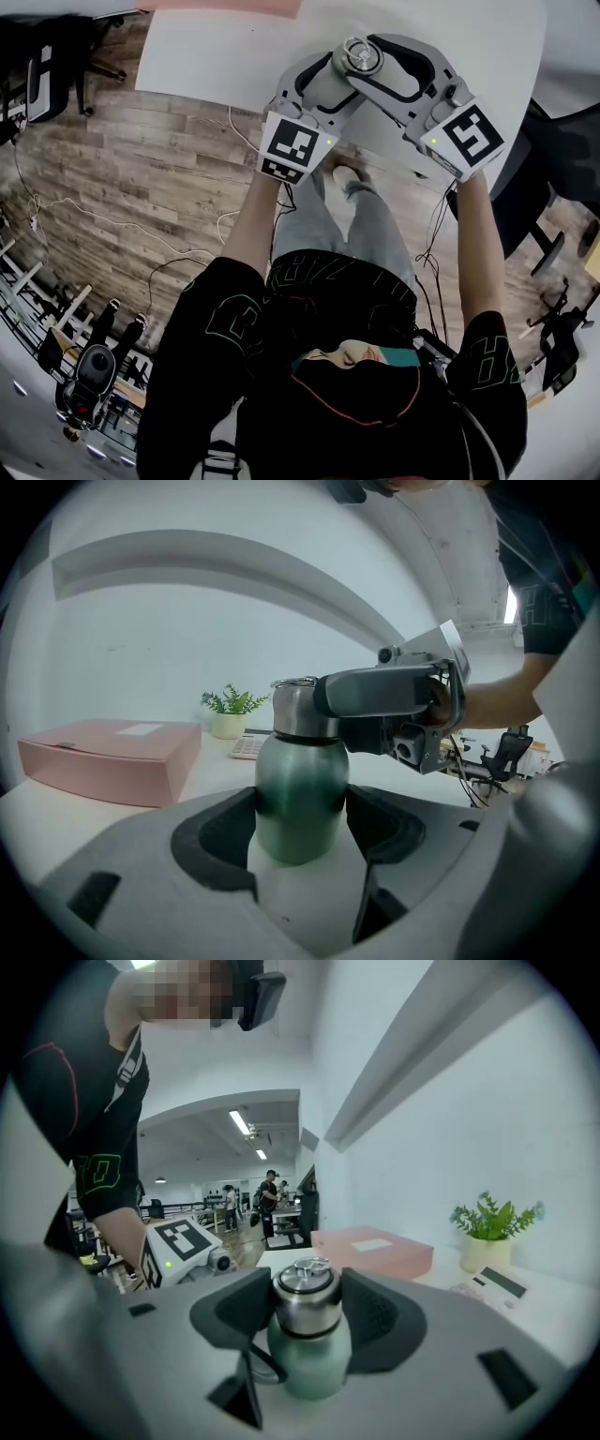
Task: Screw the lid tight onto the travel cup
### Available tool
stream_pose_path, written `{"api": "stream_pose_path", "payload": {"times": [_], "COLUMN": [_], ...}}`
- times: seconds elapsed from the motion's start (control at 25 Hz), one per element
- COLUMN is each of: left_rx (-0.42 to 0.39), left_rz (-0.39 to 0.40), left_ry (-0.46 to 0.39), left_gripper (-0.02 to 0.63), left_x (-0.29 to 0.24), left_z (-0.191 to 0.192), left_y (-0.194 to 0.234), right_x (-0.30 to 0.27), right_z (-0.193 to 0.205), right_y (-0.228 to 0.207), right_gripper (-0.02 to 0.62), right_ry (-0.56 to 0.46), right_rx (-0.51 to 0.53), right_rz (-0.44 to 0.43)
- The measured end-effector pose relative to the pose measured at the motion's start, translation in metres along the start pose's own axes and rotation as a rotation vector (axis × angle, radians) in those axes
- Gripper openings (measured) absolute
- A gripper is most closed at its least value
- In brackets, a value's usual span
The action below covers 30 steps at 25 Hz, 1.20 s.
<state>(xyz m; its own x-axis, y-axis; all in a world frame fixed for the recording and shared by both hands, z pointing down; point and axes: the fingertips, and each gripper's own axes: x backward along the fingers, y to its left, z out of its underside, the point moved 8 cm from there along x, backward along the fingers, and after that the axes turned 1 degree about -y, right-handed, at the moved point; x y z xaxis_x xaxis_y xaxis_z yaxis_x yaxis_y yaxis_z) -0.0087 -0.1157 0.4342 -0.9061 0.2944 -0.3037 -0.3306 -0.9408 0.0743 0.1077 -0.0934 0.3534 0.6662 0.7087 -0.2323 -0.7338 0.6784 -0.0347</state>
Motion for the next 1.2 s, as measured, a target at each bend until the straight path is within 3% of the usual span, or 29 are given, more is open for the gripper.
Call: {"api": "stream_pose_path", "payload": {"times": [0.28,0.48,0.6,0.72,0.84,1.2], "left_rx": [0.001,0.0,0.0,0.0,0.0,0.0], "left_rz": [-0.004,-0.006,-0.006,-0.005,-0.003,0.008], "left_ry": [0.003,0.009,0.012,0.013,0.011,0.012], "left_gripper": [0.313,0.313,0.313,0.313,0.313,0.313], "left_x": [0.0,0.0,0.0,-0.001,0.0,-0.001], "left_z": [0.0,0.0,0.0,-0.002,-0.003,-0.004], "left_y": [0.0,0.0,0.0,-0.003,-0.003,0.001], "right_x": [0.001,-0.005,-0.009,-0.005,0.003,0.013], "right_z": [0.006,0.006,0.006,0.005,0.005,0.002], "right_y": [0.017,0.033,0.039,0.04,0.034,0.013], "right_gripper": [0.241,0.242,0.242,0.248,0.298,0.301], "right_ry": [-0.072,-0.114,-0.114,-0.094,-0.092,-0.003], "right_rx": [-0.053,-0.058,-0.061,-0.073,-0.058,-0.027], "right_rz": [0.265,0.498,0.579,0.55,0.444,0.131]}}
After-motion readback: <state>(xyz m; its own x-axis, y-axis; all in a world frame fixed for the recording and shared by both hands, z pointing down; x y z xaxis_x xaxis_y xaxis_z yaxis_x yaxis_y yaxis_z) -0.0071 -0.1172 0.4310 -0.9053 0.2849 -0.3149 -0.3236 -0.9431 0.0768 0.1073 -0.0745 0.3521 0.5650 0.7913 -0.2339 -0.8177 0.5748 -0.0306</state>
